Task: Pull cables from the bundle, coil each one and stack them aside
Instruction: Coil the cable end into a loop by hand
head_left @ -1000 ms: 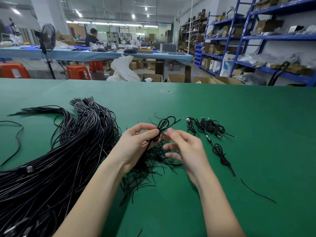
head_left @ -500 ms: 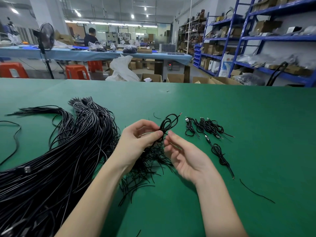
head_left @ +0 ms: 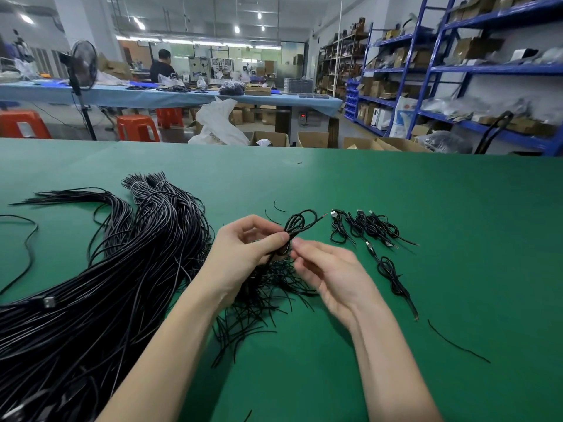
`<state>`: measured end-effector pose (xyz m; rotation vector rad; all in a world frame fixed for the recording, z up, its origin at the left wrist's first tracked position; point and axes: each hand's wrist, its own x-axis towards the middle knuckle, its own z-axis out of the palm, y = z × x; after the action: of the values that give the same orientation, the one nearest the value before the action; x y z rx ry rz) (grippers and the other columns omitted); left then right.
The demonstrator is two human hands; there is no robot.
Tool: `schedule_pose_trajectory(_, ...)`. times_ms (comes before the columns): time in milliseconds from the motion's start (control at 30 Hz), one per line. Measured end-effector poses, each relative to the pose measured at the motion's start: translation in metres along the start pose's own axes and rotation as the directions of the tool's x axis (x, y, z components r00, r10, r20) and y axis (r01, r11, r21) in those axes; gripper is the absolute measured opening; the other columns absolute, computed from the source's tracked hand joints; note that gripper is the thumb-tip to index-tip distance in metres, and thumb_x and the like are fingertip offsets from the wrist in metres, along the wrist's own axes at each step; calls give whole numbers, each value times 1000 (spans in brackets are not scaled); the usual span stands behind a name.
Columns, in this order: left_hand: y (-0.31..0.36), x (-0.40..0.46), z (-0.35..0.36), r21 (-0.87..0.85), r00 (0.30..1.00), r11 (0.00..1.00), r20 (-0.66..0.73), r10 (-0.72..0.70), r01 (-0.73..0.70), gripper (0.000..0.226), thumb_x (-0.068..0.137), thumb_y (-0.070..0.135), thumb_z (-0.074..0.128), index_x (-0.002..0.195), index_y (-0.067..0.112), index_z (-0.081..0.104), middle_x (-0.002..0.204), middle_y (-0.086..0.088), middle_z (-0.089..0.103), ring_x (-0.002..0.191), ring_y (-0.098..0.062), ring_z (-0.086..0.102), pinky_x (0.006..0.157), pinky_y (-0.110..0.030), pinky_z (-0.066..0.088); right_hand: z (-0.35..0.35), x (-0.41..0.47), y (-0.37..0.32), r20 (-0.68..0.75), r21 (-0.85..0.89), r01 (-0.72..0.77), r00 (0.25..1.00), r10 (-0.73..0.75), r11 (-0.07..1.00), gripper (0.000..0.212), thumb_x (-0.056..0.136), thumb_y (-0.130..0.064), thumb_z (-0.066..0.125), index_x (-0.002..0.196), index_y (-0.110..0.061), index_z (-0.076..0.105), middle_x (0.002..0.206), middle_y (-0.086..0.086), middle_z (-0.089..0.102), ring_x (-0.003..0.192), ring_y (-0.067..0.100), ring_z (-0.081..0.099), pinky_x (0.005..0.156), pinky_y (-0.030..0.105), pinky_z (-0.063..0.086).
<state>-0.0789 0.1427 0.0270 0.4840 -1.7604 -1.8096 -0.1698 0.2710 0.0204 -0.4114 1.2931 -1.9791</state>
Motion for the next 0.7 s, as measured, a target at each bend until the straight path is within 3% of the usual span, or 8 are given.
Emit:
schedule_pose_trajectory(100, 5, 2, -2, -87, 984, 981, -25, -174, 172, 8, 83, -1, 76, 81, 3, 70, 75, -15, 71, 59, -18, 68, 60, -19, 57, -2, 4, 7, 51, -643, 411, 865, -498, 647, 9, 87, -10, 78, 79, -13, 74, 72, -2, 72, 61, 8, 68, 60, 21, 58)
schedule_pose_trajectory(200, 7, 3, -6, -124, 970, 963, -23, -243, 238, 6, 84, -4, 74, 83, -1, 68, 71, -13, 70, 55, -15, 67, 55, -16, 54, -4, 8, 18, 327, -788, 589, 649, -687, 182, 12, 89, -10, 74, 80, -14, 67, 78, -5, 62, 69, 11, 60, 59, 19, 51)
schedule_pose_trajectory(233, 7, 3, -7, -116, 973, 968, -30, -229, 224, 6, 84, -3, 74, 84, -1, 69, 71, -13, 70, 56, -15, 67, 56, -16, 54, -4, 9, 22, 320, -788, 588, 644, -695, 182, 12, 89, -11, 74, 80, -15, 67, 79, -6, 62, 70, 11, 59, 59, 18, 50)
schedule_pose_trajectory(300, 6, 2, -10, -99, 984, 980, -41, -176, 171, 7, 83, -2, 76, 84, 1, 70, 74, -11, 71, 62, -17, 67, 61, -18, 56, 1, 9, 23, 112, -710, 497, 779, -617, 499, 12, 90, -19, 75, 78, -18, 72, 76, -7, 68, 65, 8, 61, 57, 17, 50)
schedule_pose_trajectory(367, 5, 3, -12, -82, 993, 990, -25, -116, 114, 7, 83, 1, 76, 85, 3, 71, 75, -9, 71, 70, -19, 67, 71, -23, 60, 8, 7, 17, -77, -367, 225, 960, -271, 902, 23, 95, -30, 69, 81, -12, 74, 75, -2, 72, 63, 10, 64, 53, 20, 53)
schedule_pose_trajectory(400, 5, 3, -12, -66, 996, 994, -11, -90, 89, 7, 83, 2, 77, 85, 5, 71, 75, -8, 70, 72, -20, 67, 74, -26, 58, 9, 6, 15, -82, -212, 71, 993, -90, 975, 32, 98, -35, 64, 83, -9, 73, 75, 2, 72, 62, 11, 64, 51, 21, 53)
schedule_pose_trajectory(500, 5, 1, -10, -19, 999, 999, 15, -47, 47, 7, 82, 7, 79, 84, 11, 73, 77, -6, 70, 77, -19, 64, 76, -31, 50, 7, 6, 11, 1, 17, -159, 987, 159, 987, 33, 99, -36, 62, 84, -8, 71, 72, 4, 68, 57, 11, 63, 44, 18, 49)
schedule_pose_trajectory(700, 8, 0, -9, 10, 999, 1000, 33, -24, 24, 10, 81, 12, 81, 78, 20, 75, 76, -1, 67, 77, -16, 57, 65, -22, 43, 9, 1, 8, 129, 279, -279, 959, 252, 919, 18, 78, -25, 76, 75, -8, 73, 70, 3, 61, 58, 9, 57, 40, 10, 42)
